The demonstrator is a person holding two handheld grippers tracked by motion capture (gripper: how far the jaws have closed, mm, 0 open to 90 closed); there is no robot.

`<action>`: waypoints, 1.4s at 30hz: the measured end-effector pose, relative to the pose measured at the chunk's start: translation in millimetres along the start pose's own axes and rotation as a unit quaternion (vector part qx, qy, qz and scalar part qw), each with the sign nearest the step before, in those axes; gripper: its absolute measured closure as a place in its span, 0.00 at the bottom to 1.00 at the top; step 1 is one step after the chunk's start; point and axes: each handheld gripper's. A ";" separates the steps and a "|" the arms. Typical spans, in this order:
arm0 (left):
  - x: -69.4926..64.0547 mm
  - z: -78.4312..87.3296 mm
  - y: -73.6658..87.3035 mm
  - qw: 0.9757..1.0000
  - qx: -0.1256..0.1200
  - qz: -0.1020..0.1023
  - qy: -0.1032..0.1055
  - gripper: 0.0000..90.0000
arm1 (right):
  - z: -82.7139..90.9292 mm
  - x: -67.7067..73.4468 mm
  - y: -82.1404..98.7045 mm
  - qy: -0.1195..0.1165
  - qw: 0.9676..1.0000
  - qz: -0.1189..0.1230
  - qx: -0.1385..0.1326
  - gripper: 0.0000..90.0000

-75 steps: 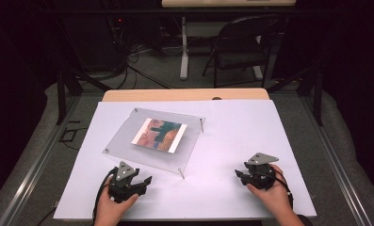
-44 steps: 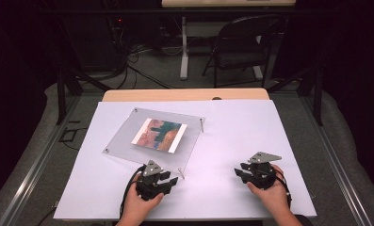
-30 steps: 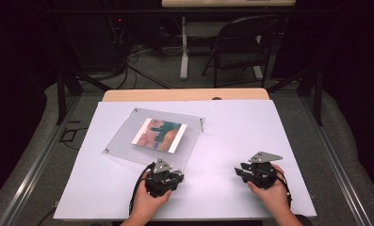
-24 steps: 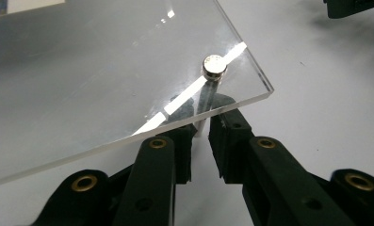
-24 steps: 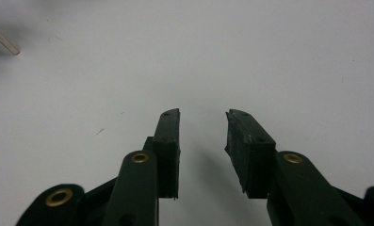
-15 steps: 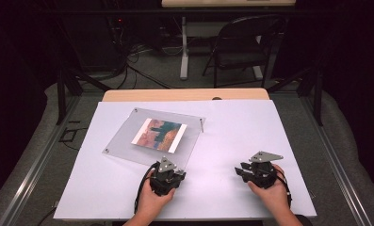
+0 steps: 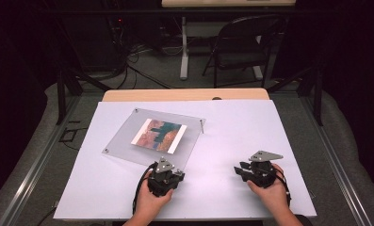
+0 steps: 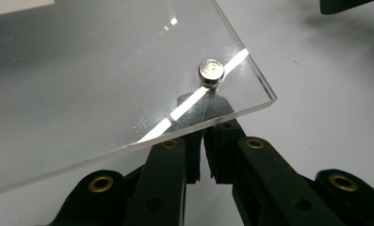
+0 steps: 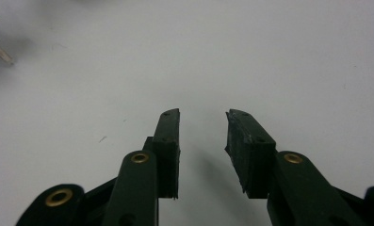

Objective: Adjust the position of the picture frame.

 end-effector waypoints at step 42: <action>3.2 28.9 27.0 1.000 0.013 0.014 -0.016 0.94 | -137.0 32.9 -103.9 -0.030 0.997 0.064 0.010 0.81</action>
Point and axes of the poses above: each handheld gripper's, and its own axes: z roughly backward along the jaws, y roughly out of its underside, x roughly to its left, and after that the axes turned 8 degrees about -z, right-handed
